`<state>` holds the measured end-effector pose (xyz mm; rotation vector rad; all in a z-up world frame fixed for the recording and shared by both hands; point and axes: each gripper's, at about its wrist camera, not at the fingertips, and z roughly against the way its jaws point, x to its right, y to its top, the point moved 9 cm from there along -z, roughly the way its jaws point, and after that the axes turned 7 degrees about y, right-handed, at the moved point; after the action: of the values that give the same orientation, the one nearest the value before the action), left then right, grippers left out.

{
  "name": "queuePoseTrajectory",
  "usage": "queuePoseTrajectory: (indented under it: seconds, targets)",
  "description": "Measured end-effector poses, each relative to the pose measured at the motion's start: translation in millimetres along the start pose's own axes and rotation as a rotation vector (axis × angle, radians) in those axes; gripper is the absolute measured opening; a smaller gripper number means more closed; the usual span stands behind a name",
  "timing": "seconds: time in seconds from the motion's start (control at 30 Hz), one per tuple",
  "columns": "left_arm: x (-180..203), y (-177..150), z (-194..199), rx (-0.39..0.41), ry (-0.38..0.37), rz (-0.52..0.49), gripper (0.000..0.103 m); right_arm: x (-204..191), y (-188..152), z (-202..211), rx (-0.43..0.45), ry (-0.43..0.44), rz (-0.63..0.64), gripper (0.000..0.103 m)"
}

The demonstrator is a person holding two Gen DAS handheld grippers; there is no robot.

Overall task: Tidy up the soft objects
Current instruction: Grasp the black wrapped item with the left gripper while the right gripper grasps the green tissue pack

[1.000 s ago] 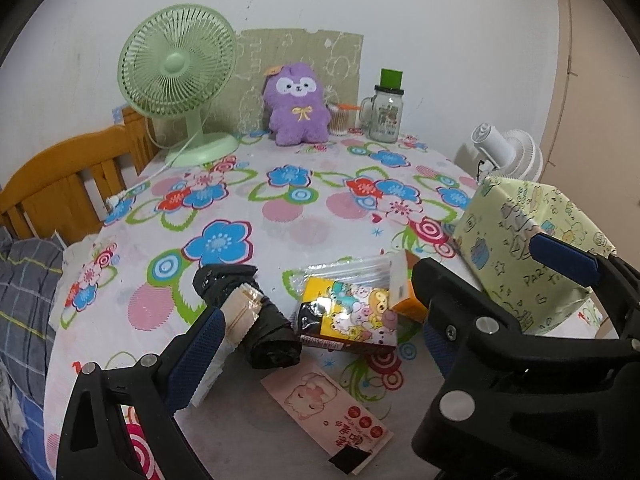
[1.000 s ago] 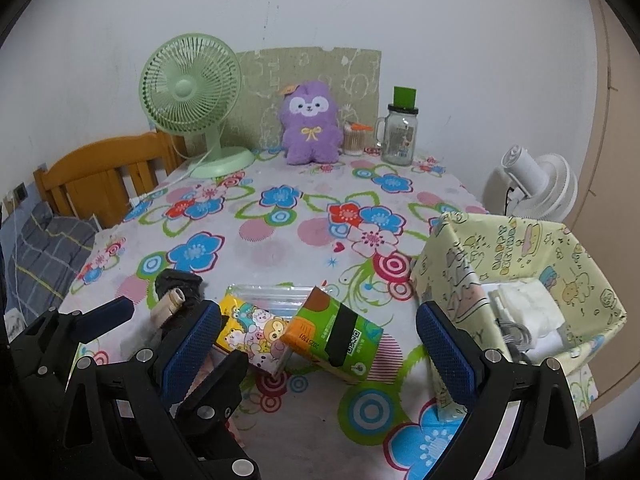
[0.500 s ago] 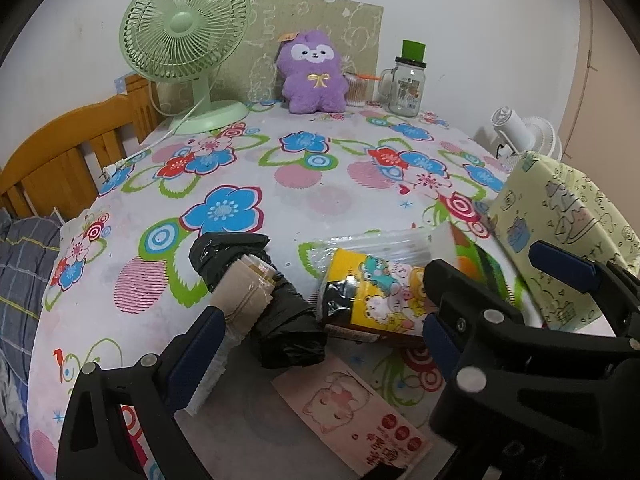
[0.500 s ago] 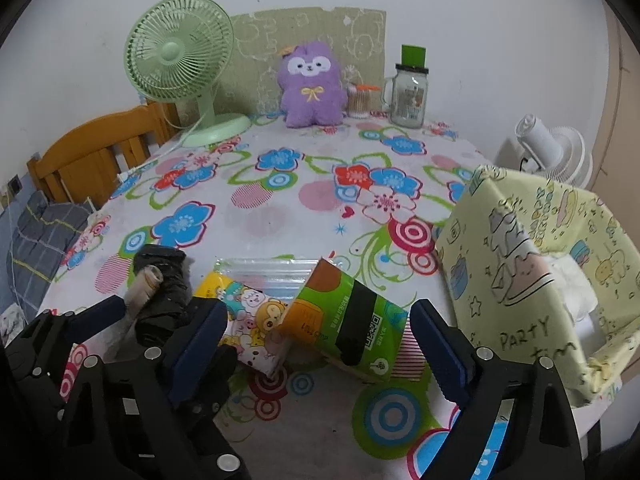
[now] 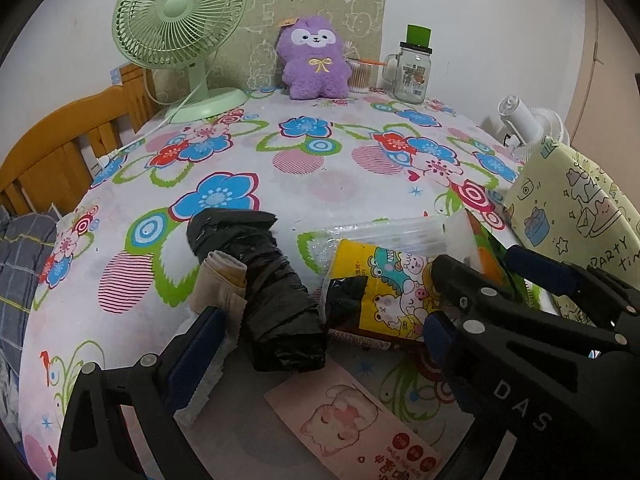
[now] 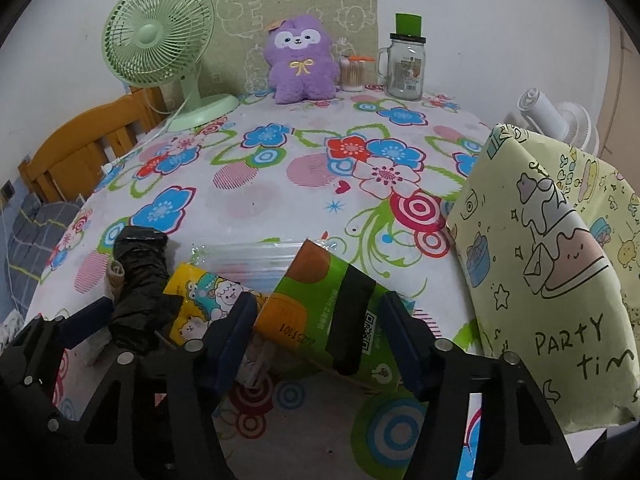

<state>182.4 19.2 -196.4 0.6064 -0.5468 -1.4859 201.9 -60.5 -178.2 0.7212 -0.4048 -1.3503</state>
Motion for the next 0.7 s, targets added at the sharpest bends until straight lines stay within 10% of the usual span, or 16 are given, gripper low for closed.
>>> queuePoseTrajectory:
  seconds: [0.43, 0.7]
  targets:
    - [-2.5, -1.0, 3.9, 0.004, -0.001, 0.012, 0.098, -5.4, 3.8, 14.4, 0.052, -0.006, 0.02, 0.035]
    - [-5.8, -2.5, 9.6, -0.006, -0.065, 0.082, 0.043, -3.8, 5.0, 24.5, 0.069, -0.004, 0.011, 0.031]
